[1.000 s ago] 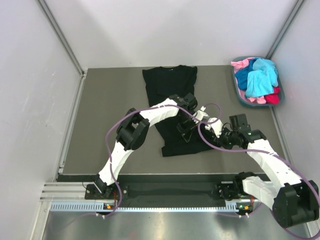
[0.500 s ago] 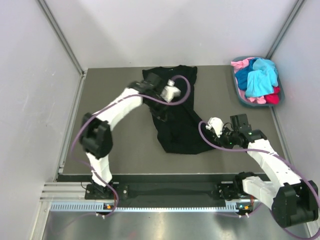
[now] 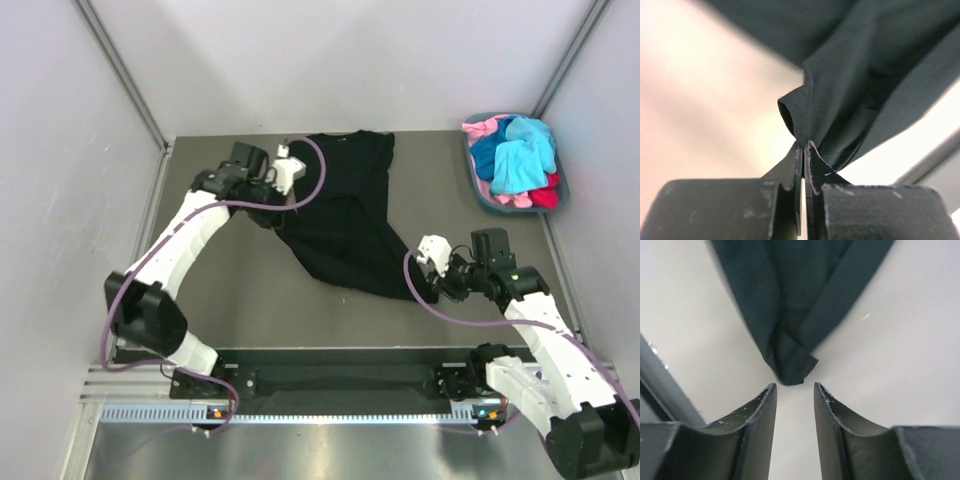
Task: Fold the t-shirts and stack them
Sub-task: Flatten the tshirt out
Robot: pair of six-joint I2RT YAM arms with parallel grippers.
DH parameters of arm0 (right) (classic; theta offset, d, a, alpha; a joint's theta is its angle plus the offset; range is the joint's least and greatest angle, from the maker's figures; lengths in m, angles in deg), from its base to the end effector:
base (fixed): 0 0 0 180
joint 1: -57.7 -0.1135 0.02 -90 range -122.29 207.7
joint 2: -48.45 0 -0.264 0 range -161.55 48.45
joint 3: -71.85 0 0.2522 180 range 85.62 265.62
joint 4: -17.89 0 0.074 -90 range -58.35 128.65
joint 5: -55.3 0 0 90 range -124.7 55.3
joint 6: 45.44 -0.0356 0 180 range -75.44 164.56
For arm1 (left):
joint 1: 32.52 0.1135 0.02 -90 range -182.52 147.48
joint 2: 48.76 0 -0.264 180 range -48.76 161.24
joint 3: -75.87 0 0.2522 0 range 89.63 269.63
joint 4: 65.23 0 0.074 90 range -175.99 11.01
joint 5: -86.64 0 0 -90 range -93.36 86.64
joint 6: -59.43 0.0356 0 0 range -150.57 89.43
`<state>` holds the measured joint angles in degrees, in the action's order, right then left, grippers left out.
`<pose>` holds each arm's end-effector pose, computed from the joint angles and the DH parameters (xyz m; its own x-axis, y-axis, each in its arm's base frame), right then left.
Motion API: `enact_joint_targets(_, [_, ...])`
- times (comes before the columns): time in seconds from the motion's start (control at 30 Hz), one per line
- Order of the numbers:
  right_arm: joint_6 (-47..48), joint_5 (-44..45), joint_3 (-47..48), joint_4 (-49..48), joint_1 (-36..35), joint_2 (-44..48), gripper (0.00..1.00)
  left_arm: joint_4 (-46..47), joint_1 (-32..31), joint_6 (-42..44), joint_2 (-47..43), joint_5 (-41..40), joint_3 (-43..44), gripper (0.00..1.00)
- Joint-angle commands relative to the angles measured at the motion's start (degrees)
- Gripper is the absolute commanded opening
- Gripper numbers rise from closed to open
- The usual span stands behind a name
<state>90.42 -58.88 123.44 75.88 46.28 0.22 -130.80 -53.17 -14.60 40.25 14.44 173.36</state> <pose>0.1515 0.0455 0.2384 -0.2602 -0.7205 -0.6428 -0.8612 0.4742 -0.1828 0.2989 -0.1243 0.3241 -0.6201 0.5137 -0.5930 0.6884 0.7188 -0.0972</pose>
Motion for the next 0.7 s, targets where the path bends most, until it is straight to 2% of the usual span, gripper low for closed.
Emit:
enact_joint_targets(0.0, [0.46, -2.36, 4.10, -3.35, 0.87, -0.20, 0.38, -0.84, 2.01, 3.19, -8.49, -13.28, -0.39, 0.00])
enact_joint_targets(0.03, [0.10, -2.62, 5.14, -4.40, 0.87, -2.20, 0.38, -0.49, 2.10, 3.98, -11.72, -16.54, -0.75, 0.00])
enact_joint_targets(0.07, [-0.42, -2.80, 6.03, -6.33, 0.96, -3.53, 0.38, 0.21, 2.19, 5.64, -13.41, -23.53, -1.10, 0.00])
enact_joint_targets(0.17, [-4.62, -2.62, 10.59, -10.02, 0.87, -10.20, 0.38, 1.97, 3.24, 9.50, -20.09, -32.52, -2.77, 0.00])
enact_joint_targets(0.3, [-9.82, -1.48, 16.57, -18.63, 0.87, -19.52, 0.39, 4.70, 4.03, 14.52, -26.42, -41.41, -6.10, 0.00])
enact_joint_targets(0.37, [-12.63, -0.16, 22.27, -22.77, 0.52, -27.68, 0.39, 5.67, 4.12, 15.41, -28.10, -43.89, -7.17, 0.00])
enact_joint_targets(0.5, [-16.15, 1.59, 40.36, -21.47, -0.88, -45.60, 0.39, 5.49, 5.00, 13.66, -28.19, -45.75, -7.96, 0.00])
enact_joint_targets(0.53, [-16.68, 2.12, 48.66, -19.81, -0.97, -52.86, 0.39, 5.41, 5.52, 13.65, -28.11, -44.71, -8.14, 0.00])
enact_joint_targets(0.6, [-18.79, 3.00, 57.06, -18.48, -1.24, -60.02, 0.40, 5.14, 5.44, 13.22, -28.11, -43.65, -9.45, 0.00])
enact_joint_targets(0.63, [-19.32, 4.22, 66.15, -15.87, -1.32, -67.19, 0.40, 4.62, 5.53, 13.04, -28.02, -41.90, -9.80, 0.00])
enact_joint_targets(0.67, [-19.93, 4.76, 71.20, -14.36, -1.58, -70.83, 0.40, 4.18, 5.53, 12.52, -27.76, -41.28, -10.24, 0.00])
